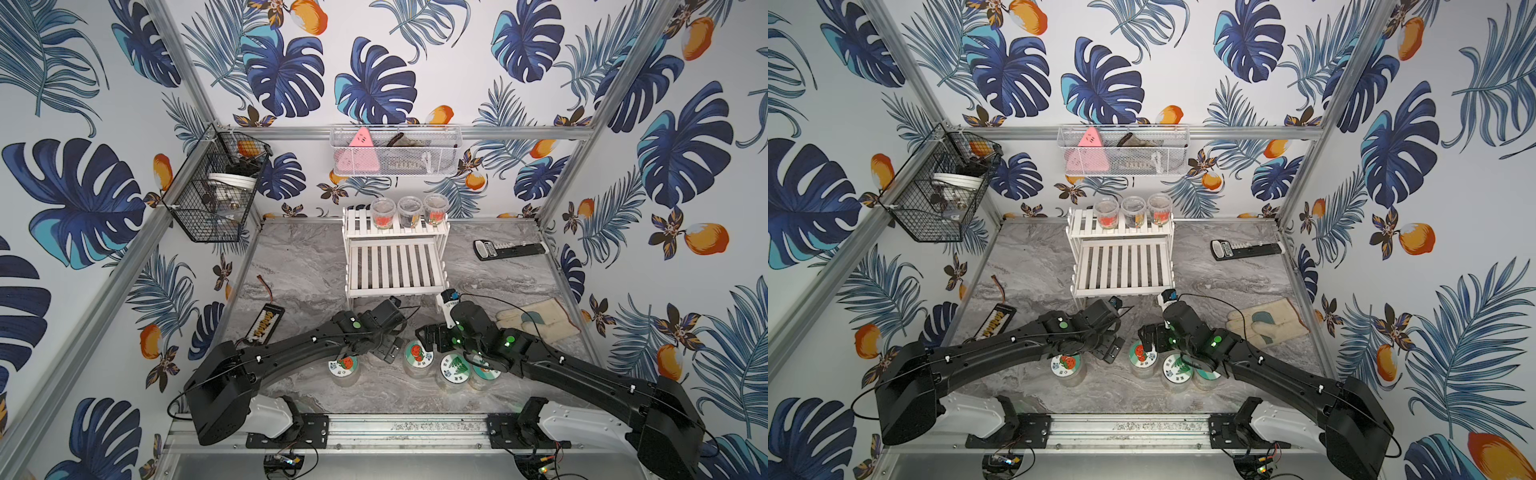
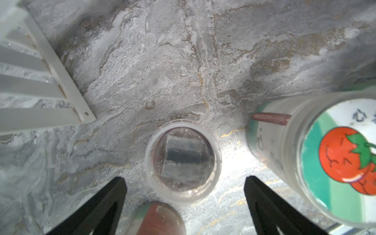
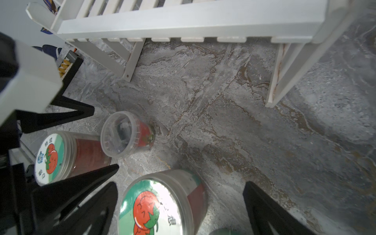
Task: Place the seed container on the shelf
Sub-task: Pick up the seed jar at the center of the board.
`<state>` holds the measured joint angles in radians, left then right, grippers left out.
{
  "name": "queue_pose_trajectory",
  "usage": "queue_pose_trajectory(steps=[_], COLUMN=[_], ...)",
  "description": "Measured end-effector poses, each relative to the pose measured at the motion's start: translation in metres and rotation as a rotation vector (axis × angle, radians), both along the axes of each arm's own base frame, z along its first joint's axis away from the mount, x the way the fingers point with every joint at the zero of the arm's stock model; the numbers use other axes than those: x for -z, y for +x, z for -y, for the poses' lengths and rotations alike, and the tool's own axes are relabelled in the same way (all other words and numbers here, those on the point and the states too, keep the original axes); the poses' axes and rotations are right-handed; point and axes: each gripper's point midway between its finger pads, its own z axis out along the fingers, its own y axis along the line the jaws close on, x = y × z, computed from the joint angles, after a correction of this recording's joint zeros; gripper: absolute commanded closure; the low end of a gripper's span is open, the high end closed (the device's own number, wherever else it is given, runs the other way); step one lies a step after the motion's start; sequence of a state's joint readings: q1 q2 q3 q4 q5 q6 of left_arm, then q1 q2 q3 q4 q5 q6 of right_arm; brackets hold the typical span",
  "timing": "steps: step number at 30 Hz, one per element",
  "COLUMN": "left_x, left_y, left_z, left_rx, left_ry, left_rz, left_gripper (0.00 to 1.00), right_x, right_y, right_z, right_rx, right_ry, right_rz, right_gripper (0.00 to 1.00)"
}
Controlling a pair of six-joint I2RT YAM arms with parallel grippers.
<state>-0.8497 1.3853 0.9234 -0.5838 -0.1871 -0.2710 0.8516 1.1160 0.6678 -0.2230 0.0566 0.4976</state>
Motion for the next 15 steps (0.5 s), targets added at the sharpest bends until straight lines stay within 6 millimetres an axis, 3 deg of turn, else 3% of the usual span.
queue_pose_trajectory(steps=[6,15], left_x=[0.000,0.011], left_y=[0.012,0.012], left_z=[0.000,-0.002], left_rx=[0.040,0.087], left_ry=[-0.036,-0.011], left_rz=[0.011,0.009], left_gripper=[0.04,0.09], right_x=[-0.001,-0.006], right_y=[0.000,0.001], right_z=[-0.008,-0.011], right_rx=[-0.033,-0.047], right_ry=[0.005,0.004], right_rz=[-0.013,-0.003], right_gripper=[0.00,0.00])
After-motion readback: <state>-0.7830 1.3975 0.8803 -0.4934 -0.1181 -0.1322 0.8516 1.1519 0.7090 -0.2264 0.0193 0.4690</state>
